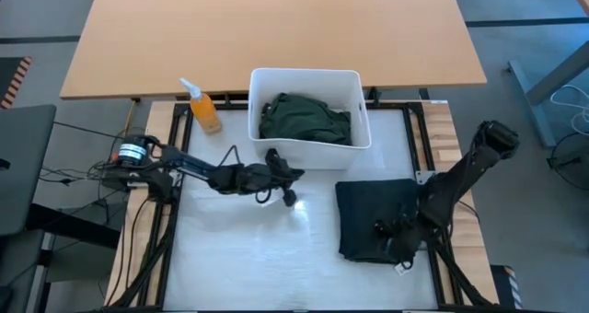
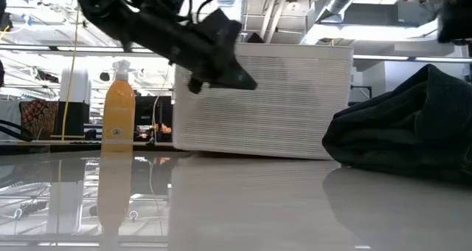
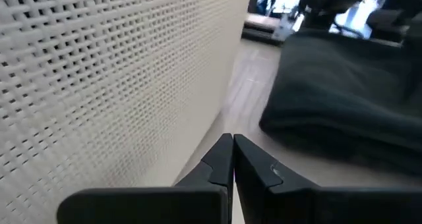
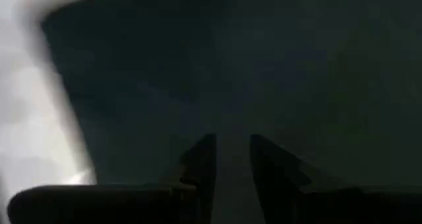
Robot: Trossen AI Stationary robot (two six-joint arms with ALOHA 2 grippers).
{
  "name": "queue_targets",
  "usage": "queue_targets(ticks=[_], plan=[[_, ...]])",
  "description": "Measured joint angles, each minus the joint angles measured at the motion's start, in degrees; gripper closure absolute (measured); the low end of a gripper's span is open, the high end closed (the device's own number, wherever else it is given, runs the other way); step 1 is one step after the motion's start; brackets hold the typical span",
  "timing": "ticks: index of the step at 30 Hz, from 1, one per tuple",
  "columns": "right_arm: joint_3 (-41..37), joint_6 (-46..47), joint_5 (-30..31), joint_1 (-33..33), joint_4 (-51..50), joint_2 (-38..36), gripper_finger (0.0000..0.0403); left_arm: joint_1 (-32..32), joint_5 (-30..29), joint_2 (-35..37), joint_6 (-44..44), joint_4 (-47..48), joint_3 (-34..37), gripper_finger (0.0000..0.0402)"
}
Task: Fold laundry
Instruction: Remove the black t-shirt from the white bin
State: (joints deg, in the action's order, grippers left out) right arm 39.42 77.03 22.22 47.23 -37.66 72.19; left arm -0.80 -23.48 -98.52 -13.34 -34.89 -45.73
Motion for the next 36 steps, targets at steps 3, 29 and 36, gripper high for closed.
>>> queue_targets(ticks=[3,29,36], plan=[[0.0,6.2,0.3,2.6,-4.8,2.5,0.0281,-0.8,5.0,-4.2,-0.7,0.8,-3.8,0.0402],[0.0,5.4,6.9,4.9,-5.5,7.4,0.0281,-12.0,-22.6,-8.2,3.7,14.2,-9.7,0.0401],[-0.1,3.4,9.1,4.9,-5.4,7.5,0.0281,-21.4,-21.1,1.0,23.4,15.4,-15.1,0.0401]])
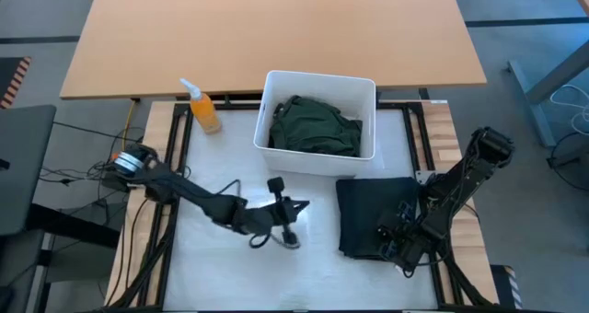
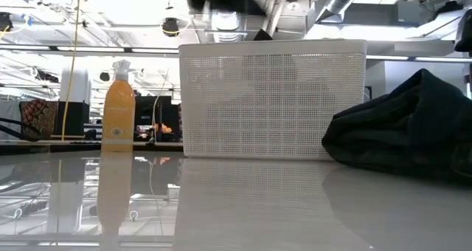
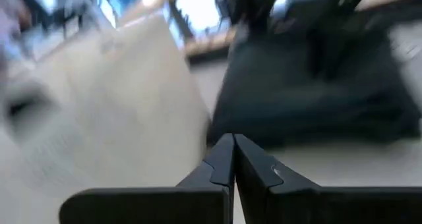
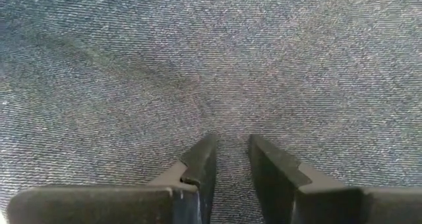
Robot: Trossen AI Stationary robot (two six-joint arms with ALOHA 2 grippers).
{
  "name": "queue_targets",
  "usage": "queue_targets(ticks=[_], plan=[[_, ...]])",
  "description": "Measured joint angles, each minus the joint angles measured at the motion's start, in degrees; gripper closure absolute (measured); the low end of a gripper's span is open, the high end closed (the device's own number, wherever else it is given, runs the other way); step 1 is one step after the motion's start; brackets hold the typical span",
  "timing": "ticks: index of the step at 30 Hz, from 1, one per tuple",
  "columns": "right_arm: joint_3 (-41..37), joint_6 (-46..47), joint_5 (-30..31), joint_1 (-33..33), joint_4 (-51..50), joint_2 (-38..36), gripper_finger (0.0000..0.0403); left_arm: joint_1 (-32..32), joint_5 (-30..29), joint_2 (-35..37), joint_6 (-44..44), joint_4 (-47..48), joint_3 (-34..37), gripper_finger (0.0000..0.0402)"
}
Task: Fold laundry
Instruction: Remove the black t-shirt from the white bin
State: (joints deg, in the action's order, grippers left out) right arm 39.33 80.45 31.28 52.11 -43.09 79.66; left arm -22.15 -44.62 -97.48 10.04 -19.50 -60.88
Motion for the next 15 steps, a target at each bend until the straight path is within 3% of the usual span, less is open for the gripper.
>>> queue_targets(ticks=[3,6,10,15], plan=[[0.0,-1.0,0.3,-0.2,0.1,0.0,0.0281,-0.7,-0.1,5.6,4.9,6.7,-4.1,0.0401],[0.0,-1.0,0.4,-0.5,0.4,0.0,0.0281,2.4,1.3,10.0,2.8,24.4,-9.4,0.0397],[0.0,-1.3,0.5,-0.5,1.9,0.0,0.0281,10.3,13.0,12.1,-2.6,46.9,-16.4,0.0366],[0.0,-1.4,1.8,-0.5,2.9,0.0,0.0281,18.0,21.5,12.1,3.8,52.6,-17.6,0.0299]])
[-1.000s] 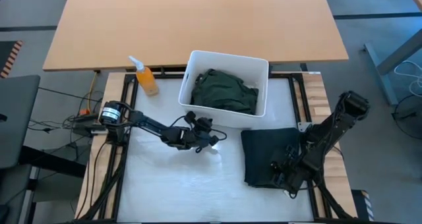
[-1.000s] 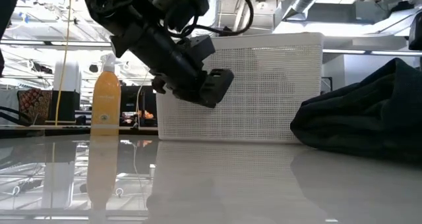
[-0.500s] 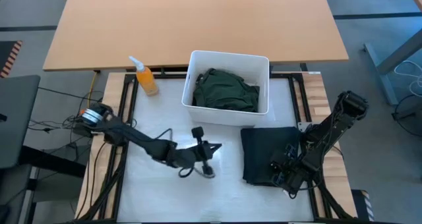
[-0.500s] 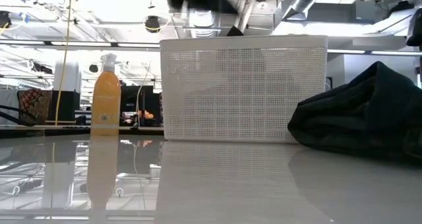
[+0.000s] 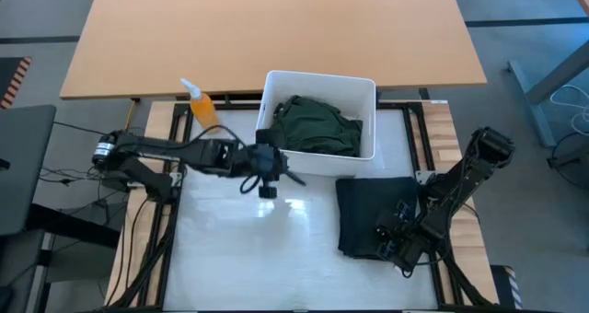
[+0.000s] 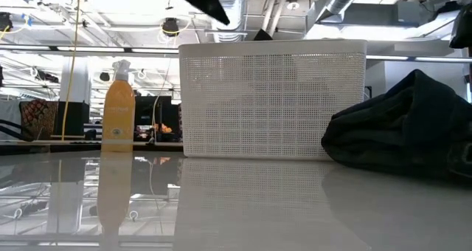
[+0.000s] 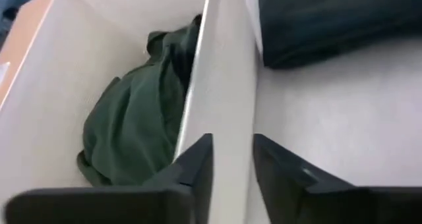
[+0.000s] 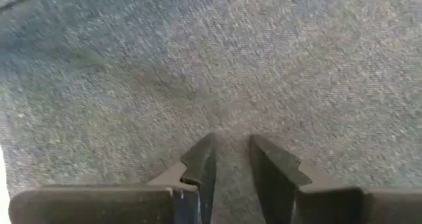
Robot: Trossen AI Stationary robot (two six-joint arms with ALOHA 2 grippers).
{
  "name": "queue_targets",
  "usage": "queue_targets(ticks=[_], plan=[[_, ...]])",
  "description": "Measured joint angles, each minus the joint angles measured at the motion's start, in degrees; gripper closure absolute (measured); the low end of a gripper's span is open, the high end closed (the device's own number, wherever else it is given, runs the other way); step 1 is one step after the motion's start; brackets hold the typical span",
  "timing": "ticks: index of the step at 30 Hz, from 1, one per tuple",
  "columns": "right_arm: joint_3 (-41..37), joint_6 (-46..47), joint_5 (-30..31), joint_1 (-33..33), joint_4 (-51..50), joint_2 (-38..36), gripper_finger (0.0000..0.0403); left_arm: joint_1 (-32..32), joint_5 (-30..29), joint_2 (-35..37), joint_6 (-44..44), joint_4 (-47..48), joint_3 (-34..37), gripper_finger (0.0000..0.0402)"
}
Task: Fold laundry
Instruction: Remove the black t-shirt from the white bin
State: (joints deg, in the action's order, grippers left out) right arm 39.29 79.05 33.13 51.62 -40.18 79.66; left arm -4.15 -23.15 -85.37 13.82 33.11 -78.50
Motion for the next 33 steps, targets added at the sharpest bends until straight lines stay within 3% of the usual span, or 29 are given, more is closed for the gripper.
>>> queue_targets(ticks=[8,11,18,22,27,33], plan=[[0.0,0.0,0.2,0.0,0.3,0.0,0.0281,7.5,4.2,0.0,2.0,-0.6,1.9,0.0205],[0.0,-0.1,0.2,0.0,0.2,0.0,0.0281,9.1,9.7,-1.1,1.1,-1.0,1.9,0.0193],[0.1,0.0,1.8,0.0,0.4,0.0,0.0281,10.7,10.9,-8.8,0.9,-0.1,1.7,0.0195],[0.1,0.0,1.8,0.0,0.4,0.2,0.0281,10.0,7.3,-11.5,1.2,1.2,-0.3,0.0248],[0.1,0.0,1.8,0.0,-0.1,0.6,0.0281,9.4,2.7,-12.1,0.6,6.1,-4.3,0.0379],[0.1,0.0,3.0,-0.5,-0.4,0.6,0.0281,7.6,-5.5,-11.6,3.0,7.5,-12.5,0.0394]])
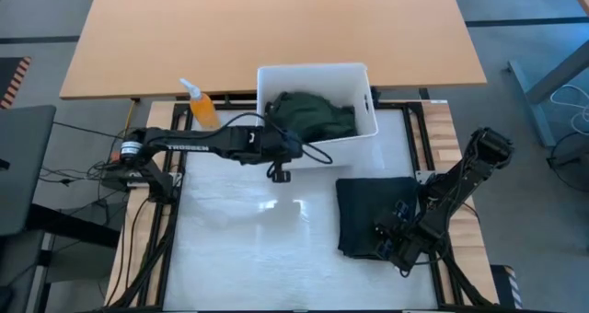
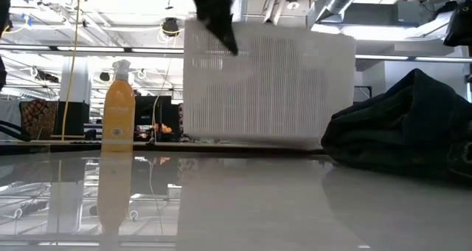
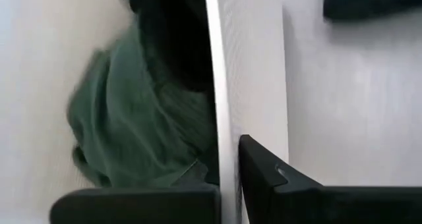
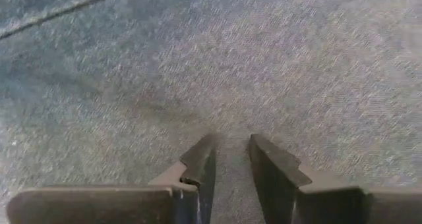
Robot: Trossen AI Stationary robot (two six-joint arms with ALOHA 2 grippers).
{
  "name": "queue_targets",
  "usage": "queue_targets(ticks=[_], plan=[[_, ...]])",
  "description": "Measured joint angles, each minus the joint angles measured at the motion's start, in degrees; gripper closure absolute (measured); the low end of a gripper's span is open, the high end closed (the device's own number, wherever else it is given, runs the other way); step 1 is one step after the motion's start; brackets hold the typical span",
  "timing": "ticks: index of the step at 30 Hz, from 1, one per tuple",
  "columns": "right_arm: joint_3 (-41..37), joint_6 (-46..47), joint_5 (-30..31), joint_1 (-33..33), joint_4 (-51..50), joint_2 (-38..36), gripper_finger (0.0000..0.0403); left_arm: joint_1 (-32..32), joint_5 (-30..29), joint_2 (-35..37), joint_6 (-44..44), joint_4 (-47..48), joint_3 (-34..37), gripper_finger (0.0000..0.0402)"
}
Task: Fold laundry
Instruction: Remove the black t-shirt from the white bin
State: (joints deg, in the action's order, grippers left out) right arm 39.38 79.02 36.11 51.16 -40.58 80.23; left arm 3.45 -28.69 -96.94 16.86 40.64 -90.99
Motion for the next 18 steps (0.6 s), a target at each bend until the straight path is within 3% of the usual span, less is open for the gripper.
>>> queue_targets(ticks=[4,8,12,18], plan=[[0.0,0.0,0.3,-0.6,0.0,0.0,0.0281,-0.7,-7.0,0.2,4.1,0.6,-4.7,0.0397],[0.0,-0.2,0.3,-0.9,-0.1,0.0,0.0281,0.6,-12.7,0.2,9.0,-1.8,-3.7,0.0399],[0.0,-0.1,0.3,-1.0,0.1,0.0,0.0281,4.0,-11.5,0.2,8.0,-2.6,-2.2,0.0400],[0.0,0.0,0.3,-0.9,0.8,0.0,0.0281,11.6,1.0,0.2,9.2,-2.7,2.6,0.0400]])
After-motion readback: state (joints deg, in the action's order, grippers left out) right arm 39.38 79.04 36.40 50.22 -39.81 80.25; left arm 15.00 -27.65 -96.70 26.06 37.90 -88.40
